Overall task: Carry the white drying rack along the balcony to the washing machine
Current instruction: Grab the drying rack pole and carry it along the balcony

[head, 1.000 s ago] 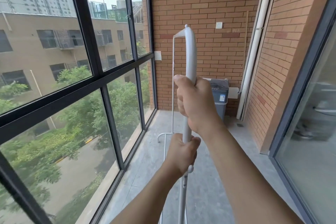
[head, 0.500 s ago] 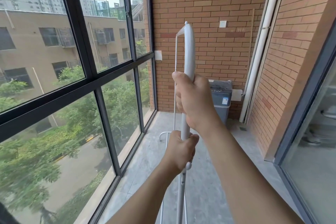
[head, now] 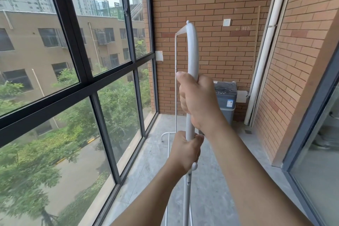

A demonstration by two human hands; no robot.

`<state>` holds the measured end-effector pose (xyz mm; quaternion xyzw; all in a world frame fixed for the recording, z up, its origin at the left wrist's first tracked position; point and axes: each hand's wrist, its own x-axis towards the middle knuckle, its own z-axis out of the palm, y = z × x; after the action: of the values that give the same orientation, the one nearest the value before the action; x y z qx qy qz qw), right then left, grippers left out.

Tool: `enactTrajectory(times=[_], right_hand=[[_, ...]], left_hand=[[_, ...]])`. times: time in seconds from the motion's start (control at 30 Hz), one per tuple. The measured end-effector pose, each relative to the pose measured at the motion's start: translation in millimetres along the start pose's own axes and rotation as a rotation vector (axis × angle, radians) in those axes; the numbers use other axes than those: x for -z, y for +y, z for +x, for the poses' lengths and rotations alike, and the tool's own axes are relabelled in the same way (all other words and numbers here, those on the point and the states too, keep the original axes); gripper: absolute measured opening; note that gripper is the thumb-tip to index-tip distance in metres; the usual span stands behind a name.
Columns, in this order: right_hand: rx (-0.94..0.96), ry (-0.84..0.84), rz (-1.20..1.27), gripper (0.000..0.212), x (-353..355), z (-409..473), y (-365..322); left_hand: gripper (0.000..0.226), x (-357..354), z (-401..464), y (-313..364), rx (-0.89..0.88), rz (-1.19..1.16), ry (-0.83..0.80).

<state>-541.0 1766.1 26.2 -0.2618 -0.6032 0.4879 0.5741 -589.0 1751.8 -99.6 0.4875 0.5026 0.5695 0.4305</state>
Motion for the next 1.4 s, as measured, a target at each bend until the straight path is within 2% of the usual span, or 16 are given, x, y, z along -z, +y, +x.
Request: enactTrajectory(times=[0.57, 1.03, 1.4], right_hand=[[0.016, 0.034, 0.010, 0.053, -42.0, 75.5, 42.0], [-0.026, 0.025, 0.011, 0.057, -47.1, 148.0, 78.0], [-0.020, -0.006, -0.006, 0.045, -49.6, 198.3, 109.4]], left_hand=[[0.035, 55.0, 81.0, -6.6, -0.015, 0.007, -0.035], [0.032, 71.1, 154.3, -11.7, 0.013, 0.013, 0.015], [0.028, 80.6, 210.1, -23.7, 0.011, 0.025, 0.046]])
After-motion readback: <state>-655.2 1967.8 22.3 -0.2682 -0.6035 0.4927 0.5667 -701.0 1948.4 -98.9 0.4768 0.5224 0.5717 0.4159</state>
